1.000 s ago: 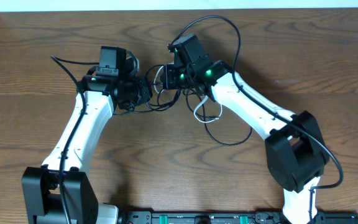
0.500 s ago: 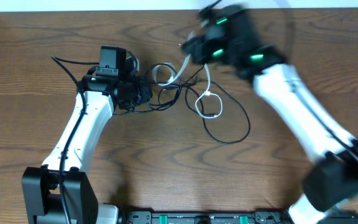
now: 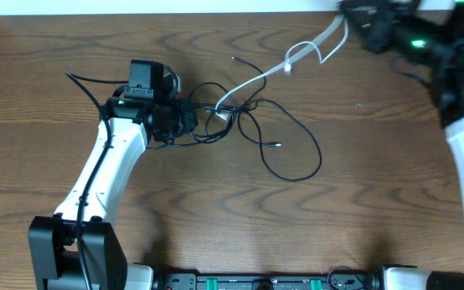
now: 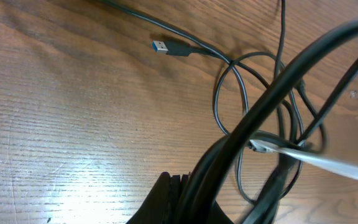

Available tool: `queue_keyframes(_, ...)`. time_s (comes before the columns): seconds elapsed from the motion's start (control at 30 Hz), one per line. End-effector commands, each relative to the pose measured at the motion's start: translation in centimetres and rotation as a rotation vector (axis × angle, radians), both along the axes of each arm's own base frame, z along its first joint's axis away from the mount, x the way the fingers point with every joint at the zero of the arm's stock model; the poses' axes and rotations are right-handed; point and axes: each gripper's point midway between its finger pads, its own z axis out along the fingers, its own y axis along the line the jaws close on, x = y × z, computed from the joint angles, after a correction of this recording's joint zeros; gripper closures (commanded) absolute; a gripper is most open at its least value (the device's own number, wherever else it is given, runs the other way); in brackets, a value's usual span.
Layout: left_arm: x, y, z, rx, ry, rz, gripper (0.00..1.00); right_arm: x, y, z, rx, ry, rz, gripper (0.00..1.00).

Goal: Untangle cables

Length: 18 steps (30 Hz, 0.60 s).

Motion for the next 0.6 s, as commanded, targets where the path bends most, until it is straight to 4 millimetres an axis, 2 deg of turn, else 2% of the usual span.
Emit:
queue_keyframes(0.0, 0.2, 0.3, 0.0, 0.007, 0.001, 0.013, 0.92, -1.6, -2.7, 3.5, 0.056, -0.069, -0.016, 0.99)
queue_keyframes(0.17, 0.2, 0.4, 0.0, 0.015, 0.000, 0.016, 0.92, -2.5, -6.2, 7.3, 0.126, -0.166, -0.022, 0.99)
queue_keyframes(0.33, 0.2, 0.4, -0.1, 0.015, 0.001, 0.016, 0.92, -2.5, -9.3, 8.8, 0.152, -0.209, -0.090, 0.99)
queue_keyframes(0.4, 0.2, 0.4, -0.1, 0.015, 0.001, 0.016, 0.92, -2.4, -9.7, 9.1, 0.154, -0.219, -0.107, 0.99)
queue_keyframes(0.47, 0.2, 0.4, -0.1, 0.014, 0.001, 0.015, 0.92, -2.3, -9.3, 9.0, 0.149, -0.222, -0.103, 0.99)
queue_keyframes(0.53, 0.2, 0.4, -0.1, 0.014, 0.001, 0.015, 0.92, -2.2, -8.5, 8.3, 0.138, -0.203, -0.084, 0.99)
queue_keyframes(0.57, 0.3, 0.4, 0.0, 0.014, -0.002, 0.016, 0.92, -2.1, -7.7, 7.2, 0.125, -0.167, -0.072, 0.99)
